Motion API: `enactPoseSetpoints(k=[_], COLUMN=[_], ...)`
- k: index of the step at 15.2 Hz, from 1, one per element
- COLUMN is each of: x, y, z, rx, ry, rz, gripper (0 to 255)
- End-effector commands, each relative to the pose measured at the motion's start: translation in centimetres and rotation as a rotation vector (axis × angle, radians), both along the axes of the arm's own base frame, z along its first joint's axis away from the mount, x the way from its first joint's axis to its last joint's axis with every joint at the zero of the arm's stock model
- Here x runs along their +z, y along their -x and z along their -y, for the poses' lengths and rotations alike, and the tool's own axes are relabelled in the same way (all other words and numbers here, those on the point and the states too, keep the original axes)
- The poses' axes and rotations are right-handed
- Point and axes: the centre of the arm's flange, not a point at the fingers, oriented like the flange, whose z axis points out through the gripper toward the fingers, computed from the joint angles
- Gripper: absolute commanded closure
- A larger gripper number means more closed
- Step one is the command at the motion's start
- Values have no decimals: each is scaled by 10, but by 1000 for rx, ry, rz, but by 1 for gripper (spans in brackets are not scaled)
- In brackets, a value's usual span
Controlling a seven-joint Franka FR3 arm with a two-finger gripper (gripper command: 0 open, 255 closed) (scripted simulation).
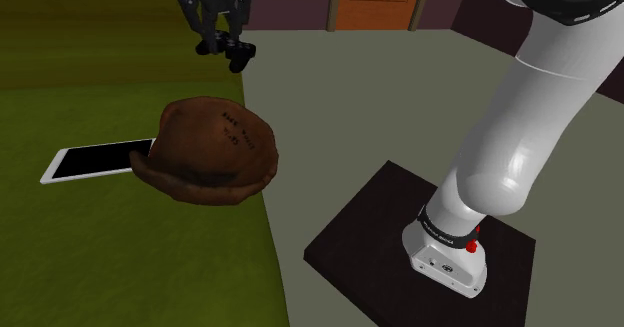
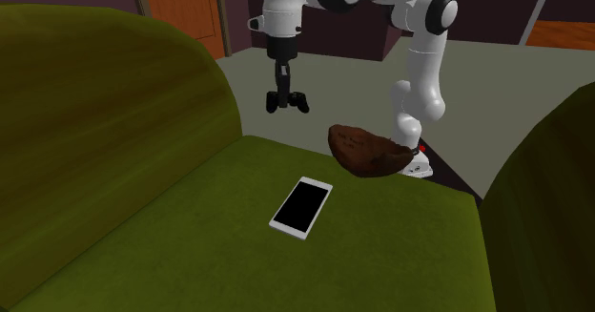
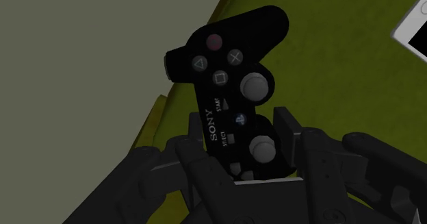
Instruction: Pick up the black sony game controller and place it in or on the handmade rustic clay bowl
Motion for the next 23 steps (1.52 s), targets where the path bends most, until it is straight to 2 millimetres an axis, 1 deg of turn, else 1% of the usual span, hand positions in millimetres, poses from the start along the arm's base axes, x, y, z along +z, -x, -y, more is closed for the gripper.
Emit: enactPoseSetpoints(k=[1, 11, 12, 23], x=[10, 63, 64, 65], y=[-1, -1, -1, 101], z=[0, 0, 0, -104], rx=[0, 0, 0, 0], ry=[0, 0, 0, 0], rz=[0, 0, 0, 0], gripper=[255, 255, 255, 255])
